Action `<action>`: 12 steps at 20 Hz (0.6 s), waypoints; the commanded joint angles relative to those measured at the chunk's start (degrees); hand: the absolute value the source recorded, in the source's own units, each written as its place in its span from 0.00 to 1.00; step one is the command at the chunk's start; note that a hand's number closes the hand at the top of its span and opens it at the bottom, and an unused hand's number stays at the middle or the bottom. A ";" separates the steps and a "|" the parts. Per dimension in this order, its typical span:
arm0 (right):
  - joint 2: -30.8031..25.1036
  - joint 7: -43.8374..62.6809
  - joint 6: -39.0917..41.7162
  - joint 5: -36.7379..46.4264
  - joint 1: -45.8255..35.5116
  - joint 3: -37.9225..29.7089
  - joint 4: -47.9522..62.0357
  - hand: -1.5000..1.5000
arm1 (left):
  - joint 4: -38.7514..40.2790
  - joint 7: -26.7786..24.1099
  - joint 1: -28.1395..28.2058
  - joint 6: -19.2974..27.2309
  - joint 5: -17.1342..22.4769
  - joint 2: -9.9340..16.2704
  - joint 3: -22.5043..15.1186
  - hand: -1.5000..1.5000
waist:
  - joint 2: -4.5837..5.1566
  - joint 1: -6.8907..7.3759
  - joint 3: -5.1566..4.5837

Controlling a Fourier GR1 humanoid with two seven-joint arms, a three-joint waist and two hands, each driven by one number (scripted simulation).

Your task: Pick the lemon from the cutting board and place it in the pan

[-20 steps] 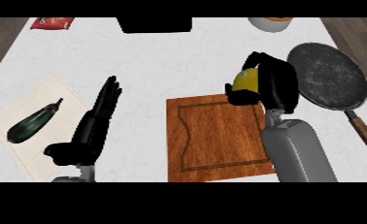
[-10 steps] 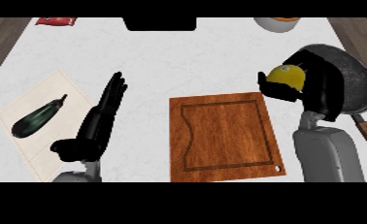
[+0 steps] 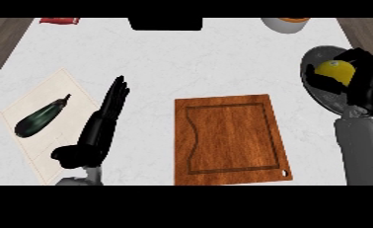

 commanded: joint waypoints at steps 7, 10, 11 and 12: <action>-11.31 -21.88 -14.31 -13.59 -12.30 -13.07 30.82 1.00 | 2.44 0.50 -3.42 -1.30 0.62 0.38 1.69 0.50 | 0.36 0.78 0.10; -14.73 -25.08 -14.78 -13.91 -18.09 -14.37 40.84 1.00 | -0.17 0.29 -0.98 0.43 -1.86 -1.96 -2.08 0.50 | 0.50 1.54 0.13; -15.36 -29.25 -15.51 -16.29 -16.77 -16.01 41.10 1.00 | -2.97 3.77 -1.82 -0.56 -1.17 -0.74 -1.96 0.50 | 0.61 1.80 0.21; -15.48 -29.62 -17.01 -15.55 -18.72 -15.73 44.03 1.00 | 1.91 1.12 -2.34 -1.19 0.63 -0.41 1.11 0.50 | 0.60 1.47 0.13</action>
